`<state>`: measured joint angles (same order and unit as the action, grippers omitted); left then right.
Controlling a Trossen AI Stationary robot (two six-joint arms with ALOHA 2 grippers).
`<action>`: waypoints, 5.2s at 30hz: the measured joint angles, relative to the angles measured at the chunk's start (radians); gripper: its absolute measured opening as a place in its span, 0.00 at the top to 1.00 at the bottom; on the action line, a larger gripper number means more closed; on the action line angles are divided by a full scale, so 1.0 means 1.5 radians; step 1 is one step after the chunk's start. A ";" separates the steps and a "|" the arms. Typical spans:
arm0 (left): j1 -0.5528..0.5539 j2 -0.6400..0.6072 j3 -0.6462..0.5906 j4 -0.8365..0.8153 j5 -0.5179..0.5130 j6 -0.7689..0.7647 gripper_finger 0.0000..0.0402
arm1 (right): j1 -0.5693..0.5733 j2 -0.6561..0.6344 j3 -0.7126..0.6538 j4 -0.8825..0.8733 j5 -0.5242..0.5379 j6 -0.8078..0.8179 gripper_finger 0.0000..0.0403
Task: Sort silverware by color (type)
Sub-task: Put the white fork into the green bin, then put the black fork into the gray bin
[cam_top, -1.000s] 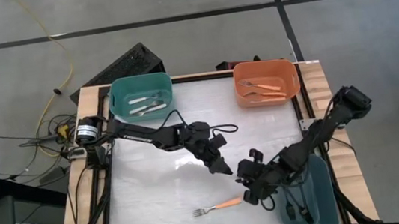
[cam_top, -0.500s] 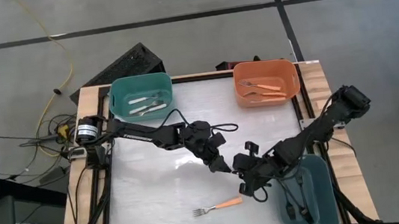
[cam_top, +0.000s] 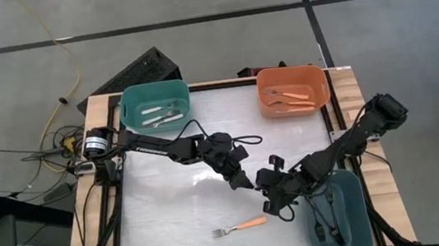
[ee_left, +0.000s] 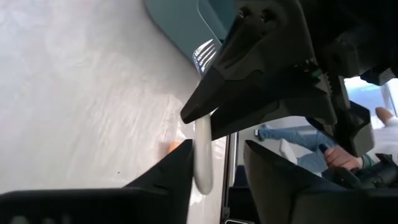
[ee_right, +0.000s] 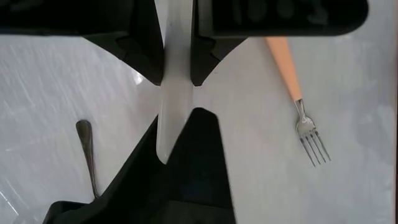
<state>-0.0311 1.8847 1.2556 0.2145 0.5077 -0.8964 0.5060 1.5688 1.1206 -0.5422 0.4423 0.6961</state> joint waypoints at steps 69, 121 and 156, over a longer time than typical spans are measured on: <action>0.684 -0.538 -0.216 -0.567 -0.170 0.585 0.97 | 0.034 -0.082 0.000 -0.027 -0.020 0.217 0.32; 0.083 -0.336 -0.301 -0.188 -0.328 0.739 0.55 | -0.022 -0.082 0.000 0.035 0.015 0.146 0.32; 0.118 0.019 -0.168 -0.231 -0.261 0.828 0.98 | 0.010 -0.082 0.000 0.012 -0.064 0.218 0.32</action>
<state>0.1466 1.9136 1.0030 -0.1327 0.1168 0.3456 0.5210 1.4456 1.1206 -0.5241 0.3457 1.0232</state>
